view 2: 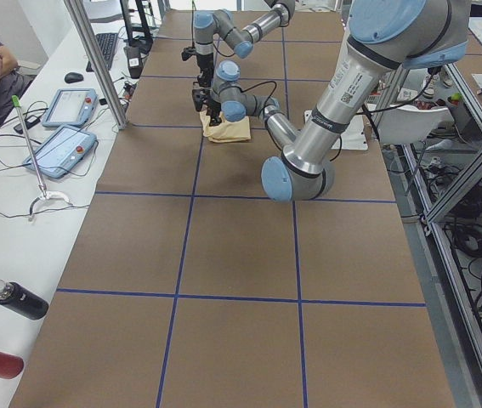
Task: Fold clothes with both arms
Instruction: 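Open both grippers and raise them away from the folded shirt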
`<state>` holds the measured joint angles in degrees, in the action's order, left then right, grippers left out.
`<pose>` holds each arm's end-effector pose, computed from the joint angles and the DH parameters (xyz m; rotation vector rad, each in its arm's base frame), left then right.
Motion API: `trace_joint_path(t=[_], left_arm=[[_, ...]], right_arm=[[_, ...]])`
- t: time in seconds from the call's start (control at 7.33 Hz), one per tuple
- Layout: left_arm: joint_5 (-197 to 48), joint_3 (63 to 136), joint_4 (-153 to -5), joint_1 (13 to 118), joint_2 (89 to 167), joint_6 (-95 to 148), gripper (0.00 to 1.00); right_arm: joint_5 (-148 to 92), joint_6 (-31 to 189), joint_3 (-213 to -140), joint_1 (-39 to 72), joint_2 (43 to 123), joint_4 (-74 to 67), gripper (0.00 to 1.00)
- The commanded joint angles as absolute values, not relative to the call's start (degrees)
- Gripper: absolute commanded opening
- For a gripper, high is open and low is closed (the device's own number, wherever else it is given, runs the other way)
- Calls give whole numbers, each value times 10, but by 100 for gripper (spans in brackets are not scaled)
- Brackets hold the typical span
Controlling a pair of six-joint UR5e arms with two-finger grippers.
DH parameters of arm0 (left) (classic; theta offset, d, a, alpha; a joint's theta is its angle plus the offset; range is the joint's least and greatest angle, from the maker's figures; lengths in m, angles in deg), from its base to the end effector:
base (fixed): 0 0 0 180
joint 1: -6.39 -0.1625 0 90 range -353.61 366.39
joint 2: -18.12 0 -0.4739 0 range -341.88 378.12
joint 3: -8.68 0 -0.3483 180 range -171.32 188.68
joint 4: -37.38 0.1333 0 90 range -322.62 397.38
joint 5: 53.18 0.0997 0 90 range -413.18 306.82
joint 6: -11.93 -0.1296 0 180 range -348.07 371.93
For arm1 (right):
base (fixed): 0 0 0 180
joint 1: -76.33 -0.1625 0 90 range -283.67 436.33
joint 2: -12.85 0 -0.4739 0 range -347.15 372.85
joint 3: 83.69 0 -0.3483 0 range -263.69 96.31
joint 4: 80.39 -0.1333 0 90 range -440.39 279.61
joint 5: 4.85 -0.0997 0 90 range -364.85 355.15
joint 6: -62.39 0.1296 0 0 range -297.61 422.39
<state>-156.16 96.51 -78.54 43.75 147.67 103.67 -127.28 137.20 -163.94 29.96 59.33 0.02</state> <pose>0.5219 -0.5295 0.2841 0.1447 1.1209 -0.4842 -0.4806 -0.5966 0.3236 -0.0861 -0.9096 0.2919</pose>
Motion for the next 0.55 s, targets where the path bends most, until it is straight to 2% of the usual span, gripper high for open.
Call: trace_joint_path(t=[0.0, 0.41], left_arm=[[-1564, 1029, -722, 461, 1446, 978, 100], [-1563, 1143, -618, 481, 1401, 915, 100]], right_arm=[[-1280, 1366, -1658, 297, 589, -3, 100], [-1157, 1366, -1721, 400, 604, 28, 100]])
